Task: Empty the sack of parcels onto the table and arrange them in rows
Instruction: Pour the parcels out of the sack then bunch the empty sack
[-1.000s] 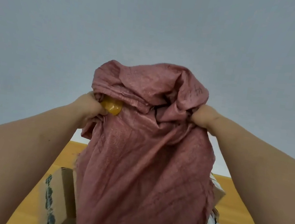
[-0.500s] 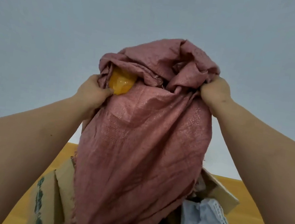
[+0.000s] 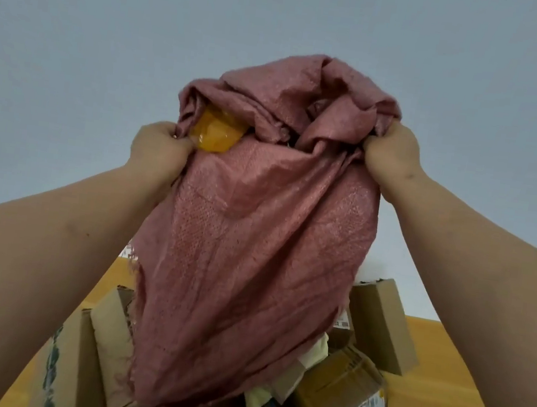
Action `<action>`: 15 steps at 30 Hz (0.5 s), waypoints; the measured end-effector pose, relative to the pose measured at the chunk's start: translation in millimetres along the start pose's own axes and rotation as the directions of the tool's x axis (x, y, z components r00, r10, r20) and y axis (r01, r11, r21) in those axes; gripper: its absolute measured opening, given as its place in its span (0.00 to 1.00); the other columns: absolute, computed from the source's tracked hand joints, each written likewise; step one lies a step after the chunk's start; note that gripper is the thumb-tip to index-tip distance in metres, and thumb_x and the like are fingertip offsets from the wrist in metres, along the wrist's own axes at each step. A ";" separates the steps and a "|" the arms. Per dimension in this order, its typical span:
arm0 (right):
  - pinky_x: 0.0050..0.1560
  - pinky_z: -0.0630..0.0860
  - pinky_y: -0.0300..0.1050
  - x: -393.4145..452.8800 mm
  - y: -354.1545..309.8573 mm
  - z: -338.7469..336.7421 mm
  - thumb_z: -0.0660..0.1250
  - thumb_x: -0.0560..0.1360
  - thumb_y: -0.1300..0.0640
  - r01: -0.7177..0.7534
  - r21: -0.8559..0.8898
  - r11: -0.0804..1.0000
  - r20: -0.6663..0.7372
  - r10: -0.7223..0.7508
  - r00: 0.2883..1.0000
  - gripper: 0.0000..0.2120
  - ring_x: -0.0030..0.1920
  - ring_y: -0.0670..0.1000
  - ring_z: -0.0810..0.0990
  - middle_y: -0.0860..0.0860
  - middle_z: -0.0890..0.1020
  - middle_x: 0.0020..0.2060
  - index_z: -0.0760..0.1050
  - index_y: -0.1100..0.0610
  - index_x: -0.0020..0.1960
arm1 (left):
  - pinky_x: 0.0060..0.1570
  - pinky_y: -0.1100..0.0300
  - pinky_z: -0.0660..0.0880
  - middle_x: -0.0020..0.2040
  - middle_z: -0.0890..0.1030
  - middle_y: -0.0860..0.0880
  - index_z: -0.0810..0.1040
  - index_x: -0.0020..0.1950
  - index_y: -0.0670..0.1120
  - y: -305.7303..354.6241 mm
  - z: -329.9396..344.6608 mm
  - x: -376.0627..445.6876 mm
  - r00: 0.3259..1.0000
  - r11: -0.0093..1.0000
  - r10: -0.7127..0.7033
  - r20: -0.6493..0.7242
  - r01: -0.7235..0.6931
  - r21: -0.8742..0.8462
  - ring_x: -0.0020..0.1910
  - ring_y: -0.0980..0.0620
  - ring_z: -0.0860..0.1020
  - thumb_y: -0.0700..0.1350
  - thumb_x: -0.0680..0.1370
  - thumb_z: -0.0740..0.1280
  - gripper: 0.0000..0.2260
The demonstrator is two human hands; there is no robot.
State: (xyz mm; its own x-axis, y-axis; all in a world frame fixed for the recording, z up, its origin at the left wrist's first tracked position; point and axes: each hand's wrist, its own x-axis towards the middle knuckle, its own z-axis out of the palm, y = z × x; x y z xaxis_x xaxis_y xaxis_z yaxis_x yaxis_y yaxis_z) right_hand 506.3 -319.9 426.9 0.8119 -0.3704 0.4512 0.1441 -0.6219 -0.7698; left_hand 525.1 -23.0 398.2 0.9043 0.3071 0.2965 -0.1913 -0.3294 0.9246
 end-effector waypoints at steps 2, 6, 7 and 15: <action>0.58 0.76 0.56 3.1 -2.2 -1.3 0.58 0.72 0.58 -0.007 0.055 0.998 -0.092 0.013 0.996 0.16 0.55 0.60 0.79 0.58 0.82 0.53 0.76 0.59 0.56 | 0.38 0.58 0.73 0.34 0.78 0.50 0.77 0.36 0.46 9.7 0.7 0.4 0.987 0.993 0.116 -0.108 -0.114 0.019 0.35 0.53 0.74 0.45 0.75 0.68 0.08; 0.56 0.75 0.54 5.6 -4.3 -1.2 0.57 0.73 0.58 0.007 0.027 1.000 -0.097 -0.005 0.995 0.12 0.57 0.63 0.79 0.57 0.80 0.51 0.74 0.57 0.53 | 0.41 0.58 0.72 0.39 0.80 0.49 0.81 0.45 0.45 22.8 3.7 0.9 0.970 0.964 0.241 -0.015 -0.238 0.117 0.39 0.52 0.75 0.48 0.78 0.68 0.08; 0.57 0.75 0.54 6.6 -5.0 -2.5 0.57 0.73 0.58 0.006 0.058 0.998 -0.136 0.002 0.991 0.13 0.58 0.62 0.79 0.58 0.81 0.53 0.74 0.58 0.55 | 0.42 0.57 0.71 0.39 0.80 0.50 0.81 0.45 0.45 25.3 3.2 1.3 0.966 0.959 0.259 -0.017 -0.254 0.127 0.40 0.52 0.76 0.48 0.78 0.67 0.08; 0.55 0.71 0.45 14.2 -7.9 -10.5 0.56 0.77 0.62 0.030 0.126 0.992 -0.301 0.009 0.954 0.15 0.58 0.58 0.78 0.57 0.80 0.57 0.74 0.58 0.60 | 0.40 0.62 0.72 0.39 0.80 0.52 0.81 0.43 0.48 28.4 -3.3 5.0 0.950 0.960 0.278 -0.144 -0.273 0.055 0.38 0.56 0.75 0.48 0.80 0.65 0.09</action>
State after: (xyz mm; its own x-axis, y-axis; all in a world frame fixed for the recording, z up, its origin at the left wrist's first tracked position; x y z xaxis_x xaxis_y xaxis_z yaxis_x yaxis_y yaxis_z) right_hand 510.8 -327.5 444.0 0.6054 -0.5662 0.5594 0.2386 -0.5413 -0.8062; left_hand 522.9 -27.9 426.7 0.7509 0.3283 0.5730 -0.4094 -0.4494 0.7940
